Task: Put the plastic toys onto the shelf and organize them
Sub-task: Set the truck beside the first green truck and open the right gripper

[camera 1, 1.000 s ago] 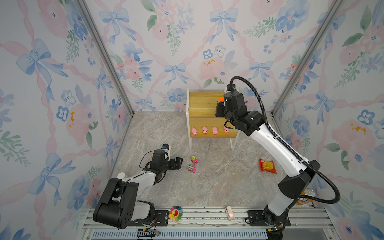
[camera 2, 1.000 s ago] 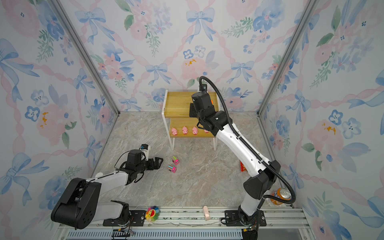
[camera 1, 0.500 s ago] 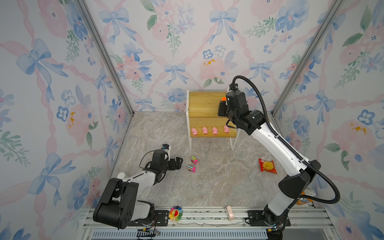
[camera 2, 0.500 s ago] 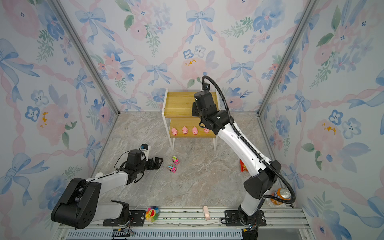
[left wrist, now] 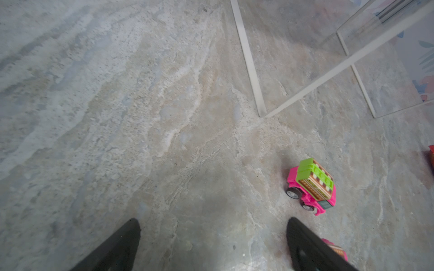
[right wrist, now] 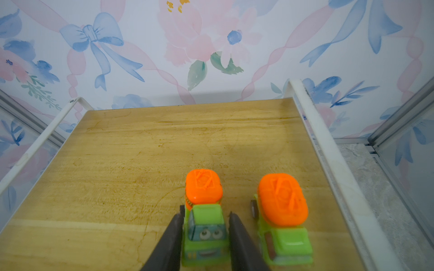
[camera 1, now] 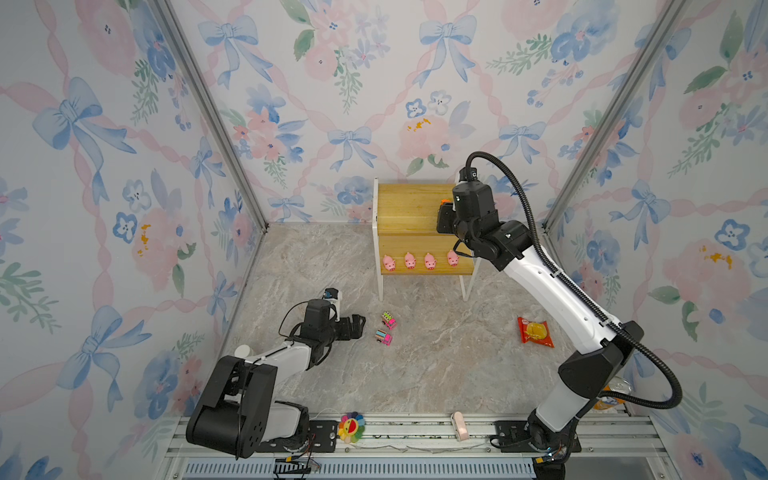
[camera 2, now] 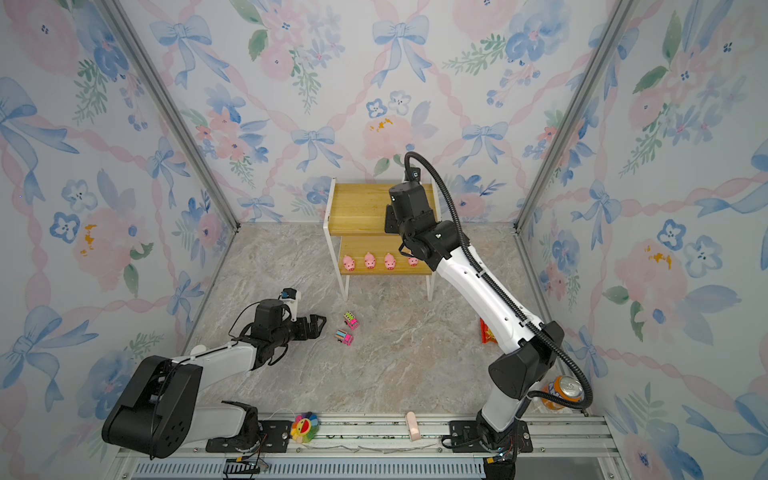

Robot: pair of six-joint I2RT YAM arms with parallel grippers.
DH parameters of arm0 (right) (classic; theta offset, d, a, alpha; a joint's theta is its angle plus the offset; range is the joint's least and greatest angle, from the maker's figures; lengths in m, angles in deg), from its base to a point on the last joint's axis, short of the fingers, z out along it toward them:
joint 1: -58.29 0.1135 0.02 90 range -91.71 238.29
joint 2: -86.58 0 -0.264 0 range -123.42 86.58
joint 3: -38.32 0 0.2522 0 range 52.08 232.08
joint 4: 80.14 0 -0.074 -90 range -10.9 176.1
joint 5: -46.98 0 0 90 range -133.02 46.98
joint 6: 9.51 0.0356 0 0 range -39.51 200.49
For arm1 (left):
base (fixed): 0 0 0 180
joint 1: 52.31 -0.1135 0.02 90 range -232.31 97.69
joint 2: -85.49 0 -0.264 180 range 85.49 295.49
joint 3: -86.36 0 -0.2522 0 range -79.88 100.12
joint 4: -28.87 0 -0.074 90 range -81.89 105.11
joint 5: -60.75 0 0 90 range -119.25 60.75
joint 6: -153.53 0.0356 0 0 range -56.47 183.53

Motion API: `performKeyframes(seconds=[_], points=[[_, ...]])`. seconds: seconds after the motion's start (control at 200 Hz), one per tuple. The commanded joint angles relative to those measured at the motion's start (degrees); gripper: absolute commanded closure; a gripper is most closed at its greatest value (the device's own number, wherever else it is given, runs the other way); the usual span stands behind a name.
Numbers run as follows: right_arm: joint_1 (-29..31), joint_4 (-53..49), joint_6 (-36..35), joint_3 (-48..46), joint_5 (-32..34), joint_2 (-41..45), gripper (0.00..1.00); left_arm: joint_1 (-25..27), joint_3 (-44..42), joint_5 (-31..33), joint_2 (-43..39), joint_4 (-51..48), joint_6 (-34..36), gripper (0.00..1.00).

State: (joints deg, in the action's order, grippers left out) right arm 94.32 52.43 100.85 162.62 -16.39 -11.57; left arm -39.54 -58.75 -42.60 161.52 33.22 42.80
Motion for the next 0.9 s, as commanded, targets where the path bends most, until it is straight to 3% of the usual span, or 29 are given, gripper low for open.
performKeyframes(seconds=[0.0,0.365,0.895], points=[[-0.61,-0.63,-0.58,-0.74,0.17,1.58,0.65,0.47,-0.15,-0.15,0.01,0.27,1.0,0.02],[-0.55,-0.52,-0.58,-2.29,-0.79,2.16,0.64,0.42,-0.2,-0.16,0.0,0.32,0.95,0.02],[-0.61,1.1,-1.8,-3.79,-2.97,5.29,0.45,0.49,-0.03,-0.11,0.19,0.31,0.96,0.02]])
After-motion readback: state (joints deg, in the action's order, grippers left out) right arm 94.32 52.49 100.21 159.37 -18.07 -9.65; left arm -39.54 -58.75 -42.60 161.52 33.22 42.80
